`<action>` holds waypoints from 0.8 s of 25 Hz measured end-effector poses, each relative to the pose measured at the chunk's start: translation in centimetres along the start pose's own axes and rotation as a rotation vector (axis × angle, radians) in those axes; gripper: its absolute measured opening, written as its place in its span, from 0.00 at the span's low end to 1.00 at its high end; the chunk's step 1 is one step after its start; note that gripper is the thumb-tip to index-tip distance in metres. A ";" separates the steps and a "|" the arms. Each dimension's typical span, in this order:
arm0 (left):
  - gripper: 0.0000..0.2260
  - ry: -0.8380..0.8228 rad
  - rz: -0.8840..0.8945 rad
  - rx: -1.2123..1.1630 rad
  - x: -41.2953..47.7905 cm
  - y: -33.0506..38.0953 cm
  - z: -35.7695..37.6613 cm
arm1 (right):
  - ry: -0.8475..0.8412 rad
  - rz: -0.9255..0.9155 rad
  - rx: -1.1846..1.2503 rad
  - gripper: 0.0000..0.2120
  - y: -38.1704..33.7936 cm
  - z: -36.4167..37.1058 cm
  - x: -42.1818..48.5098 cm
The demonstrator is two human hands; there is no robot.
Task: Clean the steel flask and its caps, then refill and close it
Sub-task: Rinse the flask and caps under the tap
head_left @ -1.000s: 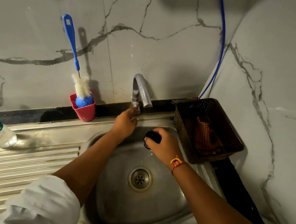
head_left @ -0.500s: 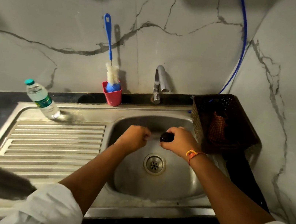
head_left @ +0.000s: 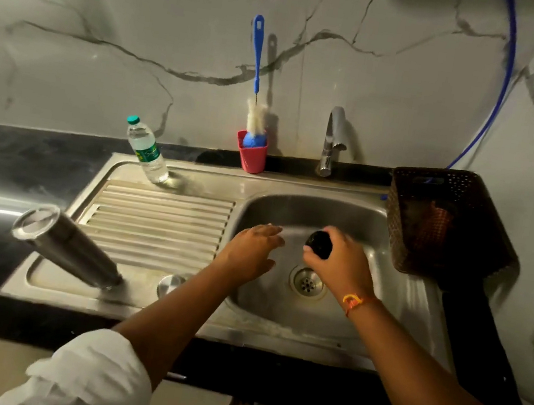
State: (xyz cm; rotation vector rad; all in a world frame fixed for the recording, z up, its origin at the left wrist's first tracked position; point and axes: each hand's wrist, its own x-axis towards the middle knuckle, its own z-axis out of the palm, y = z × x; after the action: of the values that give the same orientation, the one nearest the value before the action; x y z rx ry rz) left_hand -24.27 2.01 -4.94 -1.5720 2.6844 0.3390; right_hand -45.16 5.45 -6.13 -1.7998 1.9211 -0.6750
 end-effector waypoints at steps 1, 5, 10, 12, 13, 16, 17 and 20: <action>0.25 -0.017 -0.007 0.005 -0.4 -0.3 0.3 | -0.048 -0.010 -0.019 0.17 -0.1 0.4 -0.1; 0.25 0.009 -0.040 0.028 -2.0 -0.9 0.5 | -0.026 0.007 0.035 0.17 -0.7 1.3 -0.3; 0.24 0.044 -0.073 0.015 -3.8 -2.3 0.1 | -0.105 0.050 0.046 0.18 -1.5 2.9 0.1; 0.22 0.061 -0.093 -0.023 -4.6 -3.4 -0.1 | -0.142 0.069 0.086 0.17 -2.2 3.9 -0.1; 0.21 0.085 -0.111 -0.057 -5.3 -4.1 -0.2 | -0.124 0.061 0.127 0.17 -2.9 4.5 -0.2; 0.15 0.164 -0.177 -0.169 -7.1 -7.2 -0.6 | -0.102 -0.018 0.264 0.19 -6.6 6.0 -0.7; 0.14 0.188 -0.218 -0.197 -7.8 -8.6 -0.9 | -0.123 -0.074 0.299 0.20 -8.4 6.6 -0.8; 0.12 0.232 -0.332 -0.238 -9.9 -12.8 -1.9 | -0.283 -0.198 0.339 0.22 -14.1 9.4 -1.3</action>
State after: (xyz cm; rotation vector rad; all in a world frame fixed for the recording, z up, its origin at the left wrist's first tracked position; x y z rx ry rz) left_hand -8.08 4.12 -4.18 -2.2122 2.5457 0.5075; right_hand -28.24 5.49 -5.04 -1.7692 1.3680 -0.7169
